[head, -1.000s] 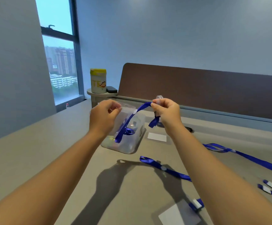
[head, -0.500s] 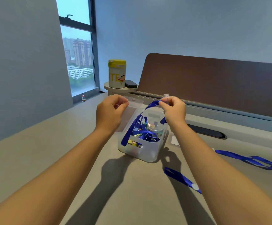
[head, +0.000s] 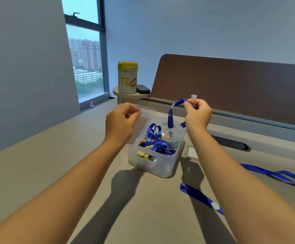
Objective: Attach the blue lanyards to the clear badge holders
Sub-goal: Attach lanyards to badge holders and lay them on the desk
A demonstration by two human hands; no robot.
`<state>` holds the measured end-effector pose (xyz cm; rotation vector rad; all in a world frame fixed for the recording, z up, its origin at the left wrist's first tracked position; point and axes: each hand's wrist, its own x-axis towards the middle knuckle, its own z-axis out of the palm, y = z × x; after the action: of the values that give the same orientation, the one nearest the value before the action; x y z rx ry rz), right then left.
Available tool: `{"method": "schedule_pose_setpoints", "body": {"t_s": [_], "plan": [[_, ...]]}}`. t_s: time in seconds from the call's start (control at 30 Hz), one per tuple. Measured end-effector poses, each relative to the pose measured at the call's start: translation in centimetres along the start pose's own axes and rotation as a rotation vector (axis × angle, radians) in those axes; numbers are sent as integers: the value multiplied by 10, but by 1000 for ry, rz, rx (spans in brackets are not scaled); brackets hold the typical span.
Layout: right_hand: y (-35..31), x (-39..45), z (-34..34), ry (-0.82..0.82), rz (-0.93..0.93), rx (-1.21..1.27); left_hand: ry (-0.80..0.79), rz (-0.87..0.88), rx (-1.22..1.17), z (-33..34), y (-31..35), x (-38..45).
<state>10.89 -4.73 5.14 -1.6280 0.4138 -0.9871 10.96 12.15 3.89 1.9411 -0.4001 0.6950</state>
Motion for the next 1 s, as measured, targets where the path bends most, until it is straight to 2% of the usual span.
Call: {"method": "schedule_pose_setpoints", "body": {"t_s": [0.3, 0.4, 0.47, 0.6, 0.73, 1.0], "plan": [[11, -13, 10, -342, 191, 15, -1, -2, 6, 2, -2, -3], [18, -22, 3, -568, 252, -185, -15, -8, 11, 3, -1, -6], [17, -28, -7, -640, 229, -280, -34, -12, 7, 3, 3, -11], [4, -38, -50, -569, 135, -342, -66, 21, -10, 5, 22, -29], [-7, -58, -128, -440, 92, -396, -139, 98, -82, 16, 56, -64], [11, -100, -306, -189, 223, -510, -376, 267, -200, 86, 140, -160]]}}
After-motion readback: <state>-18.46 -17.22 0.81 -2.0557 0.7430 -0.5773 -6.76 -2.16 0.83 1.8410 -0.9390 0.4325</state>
